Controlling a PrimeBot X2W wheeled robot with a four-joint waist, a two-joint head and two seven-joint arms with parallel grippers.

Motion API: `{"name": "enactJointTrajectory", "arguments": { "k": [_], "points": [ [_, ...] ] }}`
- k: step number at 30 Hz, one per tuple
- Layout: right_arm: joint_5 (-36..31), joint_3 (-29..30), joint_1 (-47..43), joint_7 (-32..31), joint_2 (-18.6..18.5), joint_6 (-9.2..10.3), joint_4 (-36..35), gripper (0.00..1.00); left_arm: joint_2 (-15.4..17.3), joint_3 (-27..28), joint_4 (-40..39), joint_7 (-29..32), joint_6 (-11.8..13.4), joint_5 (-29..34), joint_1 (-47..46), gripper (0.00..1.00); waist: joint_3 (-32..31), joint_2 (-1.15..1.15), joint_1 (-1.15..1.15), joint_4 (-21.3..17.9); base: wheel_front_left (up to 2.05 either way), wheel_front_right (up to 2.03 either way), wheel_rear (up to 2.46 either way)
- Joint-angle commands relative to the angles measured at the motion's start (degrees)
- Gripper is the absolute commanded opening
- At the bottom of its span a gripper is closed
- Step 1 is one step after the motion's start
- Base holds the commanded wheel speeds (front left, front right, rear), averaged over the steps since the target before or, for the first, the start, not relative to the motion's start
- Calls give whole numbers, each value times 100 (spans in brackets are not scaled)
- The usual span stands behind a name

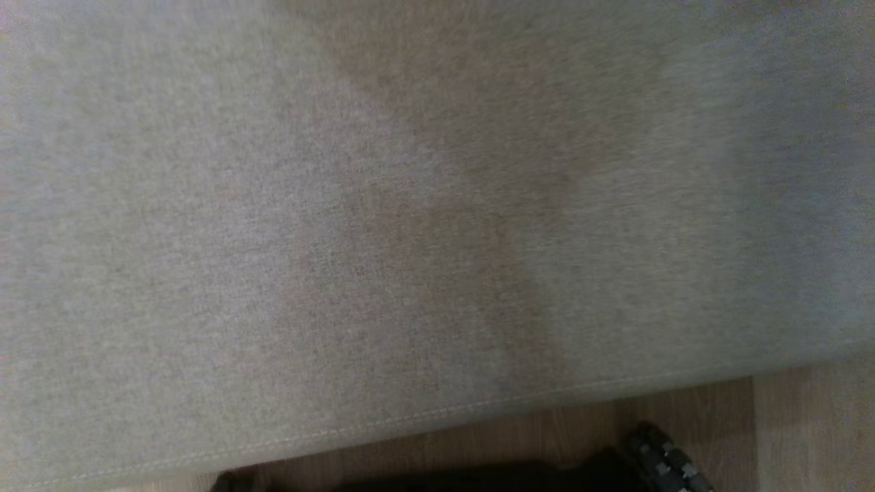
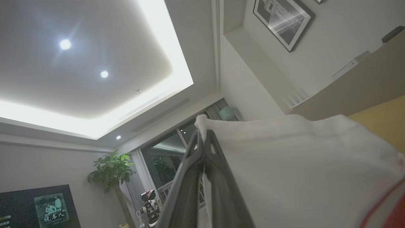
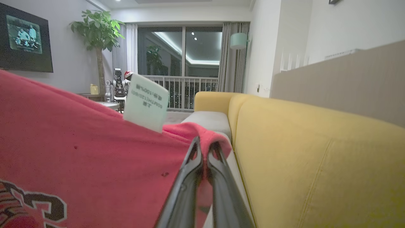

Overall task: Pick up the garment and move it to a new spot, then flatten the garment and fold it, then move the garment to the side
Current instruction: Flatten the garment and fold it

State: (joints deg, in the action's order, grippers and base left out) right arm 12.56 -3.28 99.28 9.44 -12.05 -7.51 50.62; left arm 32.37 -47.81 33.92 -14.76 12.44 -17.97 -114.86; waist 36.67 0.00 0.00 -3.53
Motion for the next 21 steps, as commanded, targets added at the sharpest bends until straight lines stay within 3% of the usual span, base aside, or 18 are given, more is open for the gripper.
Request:
{"name": "enactJointTrajectory", "arguments": {
  "k": [1,4,7,15,18,21],
  "points": [
    [-90,113,214,161,91,2,-29,0,271,287,-406,-21,83,126,-107,0,519,0,0,135,0,0,0],
    [-249,124,179,352,97,2,303,0,300,622,-1100,-22,129,209,529,0,680,0,0,261,0,0,0],
    [-250,11,29,429,100,2,590,0,287,909,-1480,-23,-41,139,1335,0,692,0,0,350,0,0,0],
    [621,-631,-907,179,69,2,999,0,246,1746,-1739,-23,-979,-599,3772,0,25,0,0,414,0,0,0],
    [1229,-958,-1552,-211,-6,2,861,0,215,1912,-1771,-23,-1425,-1067,4795,0,-390,0,0,385,0,0,0],
    [1849,-1273,-2362,-595,-128,2,472,0,300,2130,-2000,-23,-1629,-1438,5871,0,-807,0,0,307,0,0,0]
  ]
}}
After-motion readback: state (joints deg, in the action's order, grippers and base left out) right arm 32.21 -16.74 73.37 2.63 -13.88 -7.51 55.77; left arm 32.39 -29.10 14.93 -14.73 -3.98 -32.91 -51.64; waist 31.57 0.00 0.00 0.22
